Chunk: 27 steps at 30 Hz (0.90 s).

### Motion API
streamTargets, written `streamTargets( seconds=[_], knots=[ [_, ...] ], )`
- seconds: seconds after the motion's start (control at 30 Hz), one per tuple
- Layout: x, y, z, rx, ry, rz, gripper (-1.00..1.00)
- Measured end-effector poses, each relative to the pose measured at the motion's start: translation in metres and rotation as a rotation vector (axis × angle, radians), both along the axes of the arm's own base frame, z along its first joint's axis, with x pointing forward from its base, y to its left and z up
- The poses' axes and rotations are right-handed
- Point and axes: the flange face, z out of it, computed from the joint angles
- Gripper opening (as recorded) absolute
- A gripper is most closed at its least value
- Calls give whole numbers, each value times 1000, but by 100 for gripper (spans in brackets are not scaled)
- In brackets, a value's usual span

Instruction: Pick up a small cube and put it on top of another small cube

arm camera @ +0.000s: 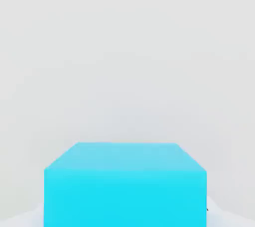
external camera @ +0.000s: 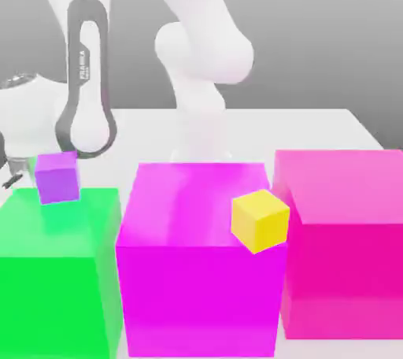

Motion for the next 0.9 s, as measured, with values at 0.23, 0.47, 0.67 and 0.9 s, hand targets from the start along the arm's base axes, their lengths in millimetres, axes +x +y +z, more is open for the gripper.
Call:
streamTargets(
  seconds=[0.23, 0.47, 0.67, 0.9],
  knots=[
    [61, 2, 65, -15, 21, 256, -100],
    [127, 15, 158, -50, 84, 523, -100],
    [163, 76, 254, -29, 34, 476, -100],
    [169, 110, 233, 2, -2, 434, 100]
  ],
)
